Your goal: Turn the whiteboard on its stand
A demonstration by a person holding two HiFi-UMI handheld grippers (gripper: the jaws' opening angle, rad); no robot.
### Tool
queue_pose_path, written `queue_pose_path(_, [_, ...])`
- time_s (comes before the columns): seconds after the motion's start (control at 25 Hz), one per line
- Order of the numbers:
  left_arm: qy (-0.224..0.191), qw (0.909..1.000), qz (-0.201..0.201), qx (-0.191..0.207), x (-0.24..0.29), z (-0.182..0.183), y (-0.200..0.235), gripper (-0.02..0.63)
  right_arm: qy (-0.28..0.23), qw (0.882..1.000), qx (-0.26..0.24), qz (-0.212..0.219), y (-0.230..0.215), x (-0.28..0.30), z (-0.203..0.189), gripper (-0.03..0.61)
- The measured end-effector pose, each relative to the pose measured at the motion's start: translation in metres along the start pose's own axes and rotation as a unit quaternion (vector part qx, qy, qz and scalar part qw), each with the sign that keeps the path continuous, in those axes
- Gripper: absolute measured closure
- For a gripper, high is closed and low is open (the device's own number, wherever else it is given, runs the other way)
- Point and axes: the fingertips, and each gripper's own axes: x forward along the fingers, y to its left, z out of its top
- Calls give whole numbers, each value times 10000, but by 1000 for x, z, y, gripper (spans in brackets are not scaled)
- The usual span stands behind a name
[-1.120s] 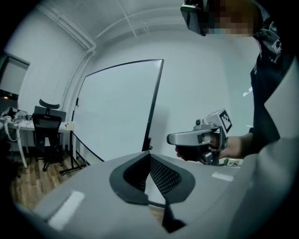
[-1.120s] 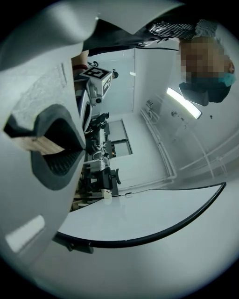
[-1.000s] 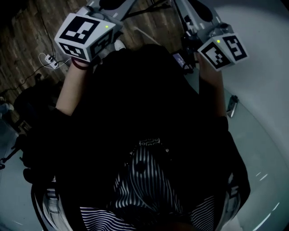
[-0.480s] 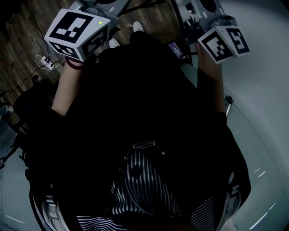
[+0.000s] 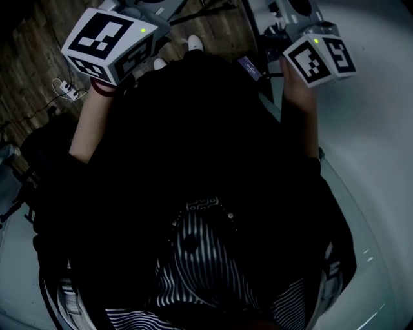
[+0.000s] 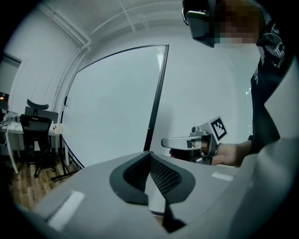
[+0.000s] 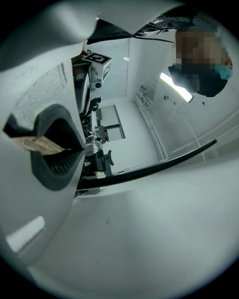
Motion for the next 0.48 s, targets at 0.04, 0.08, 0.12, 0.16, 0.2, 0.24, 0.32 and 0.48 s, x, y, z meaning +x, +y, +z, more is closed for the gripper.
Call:
queue_pose_path(0.04, [1,10000,10,-8,3,2,-2,614,15,10000,-26,-24,-4,-3,-1,575])
queue_pose_path(0.08, [6,10000,16,-25,6,3,-5,614,33,10000,-47,-54,-7,-7,-1,575])
queue_pose_path(0.12, [15,10000,17,-47,9,3,-8,614,52,9999,-54,-81,-10,-10,-2,575])
queue_pose_path(0.16, [29,10000,16,-65,12,4,-10,614,69,9999,-51,-98,-13,-13,-2,575])
queue_pose_path(0.2, [41,10000,11,-73,15,5,-11,614,86,9999,-54,-106,-15,-15,-2,572])
queue_pose_path(0.24, [45,10000,1,-67,19,6,-11,614,99,9999,-71,-112,-17,-15,-1,560])
queue_pose_path(0.32, [-1,10000,-54,-37,27,11,-14,614,103,9998,-138,-139,-22,-17,1,558])
queue_pose_path(0.48, [-132,9997,-198,29,40,17,-40,614,65,9993,-297,-234,-37,-40,3,520])
